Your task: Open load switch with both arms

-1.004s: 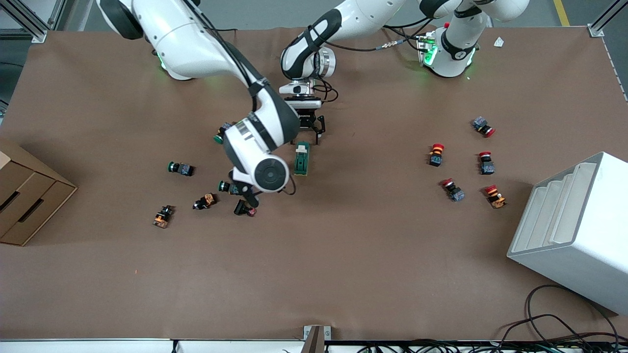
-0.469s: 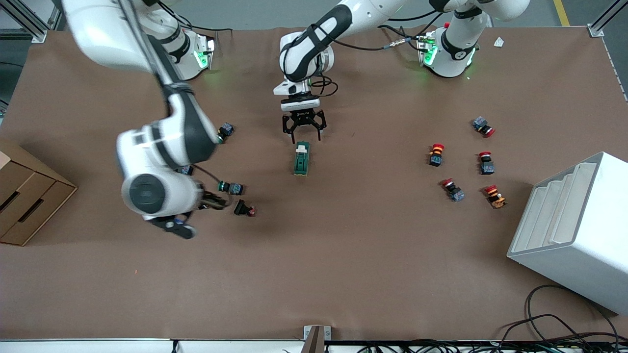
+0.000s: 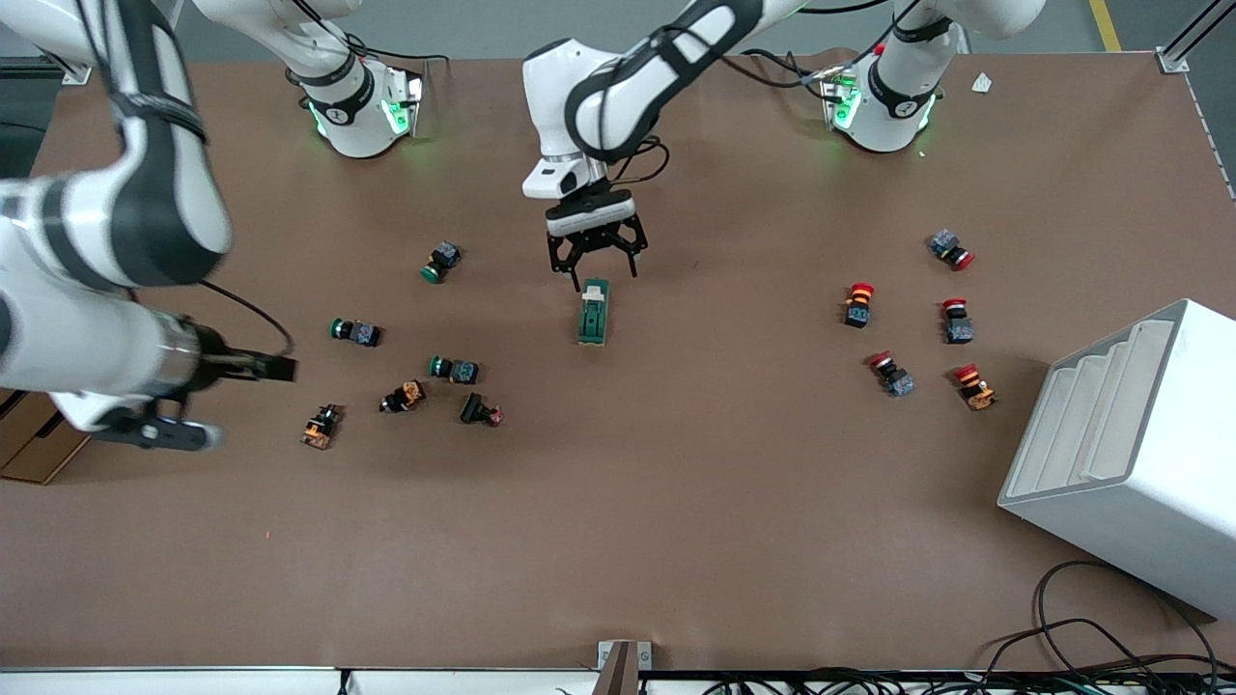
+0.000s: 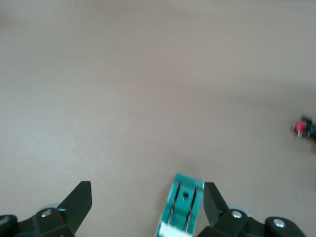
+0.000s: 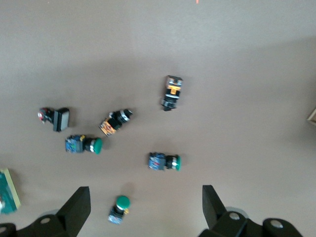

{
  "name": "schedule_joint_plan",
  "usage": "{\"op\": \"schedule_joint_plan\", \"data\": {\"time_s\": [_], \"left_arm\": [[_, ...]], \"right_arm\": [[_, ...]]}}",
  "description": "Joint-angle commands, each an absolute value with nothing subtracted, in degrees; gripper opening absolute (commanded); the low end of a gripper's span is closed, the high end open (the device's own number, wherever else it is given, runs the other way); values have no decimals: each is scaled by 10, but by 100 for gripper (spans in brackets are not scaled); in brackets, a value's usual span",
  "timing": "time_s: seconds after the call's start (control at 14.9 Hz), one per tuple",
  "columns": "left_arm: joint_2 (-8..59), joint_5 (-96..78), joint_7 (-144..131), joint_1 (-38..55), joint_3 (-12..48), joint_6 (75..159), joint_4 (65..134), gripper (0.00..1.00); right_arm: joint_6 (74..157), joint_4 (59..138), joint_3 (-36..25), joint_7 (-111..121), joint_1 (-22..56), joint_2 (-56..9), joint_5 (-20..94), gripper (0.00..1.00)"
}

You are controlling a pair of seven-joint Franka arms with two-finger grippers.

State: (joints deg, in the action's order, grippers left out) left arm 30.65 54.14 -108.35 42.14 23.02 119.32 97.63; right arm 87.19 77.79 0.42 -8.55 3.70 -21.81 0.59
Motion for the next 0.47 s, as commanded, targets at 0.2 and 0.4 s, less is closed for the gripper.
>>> {"op": "schedule_joint_plan", "data": {"time_s": [0.2, 0.4], "left_arm": [[206, 311, -865, 293, 234, 1180, 957, 100], [196, 257, -762, 228, 235, 1149, 931, 100]], "right_arm": [[813, 773, 15, -1, -13, -161, -6, 100], [776, 722, 18, -1, -36, -166, -2, 100]]}}
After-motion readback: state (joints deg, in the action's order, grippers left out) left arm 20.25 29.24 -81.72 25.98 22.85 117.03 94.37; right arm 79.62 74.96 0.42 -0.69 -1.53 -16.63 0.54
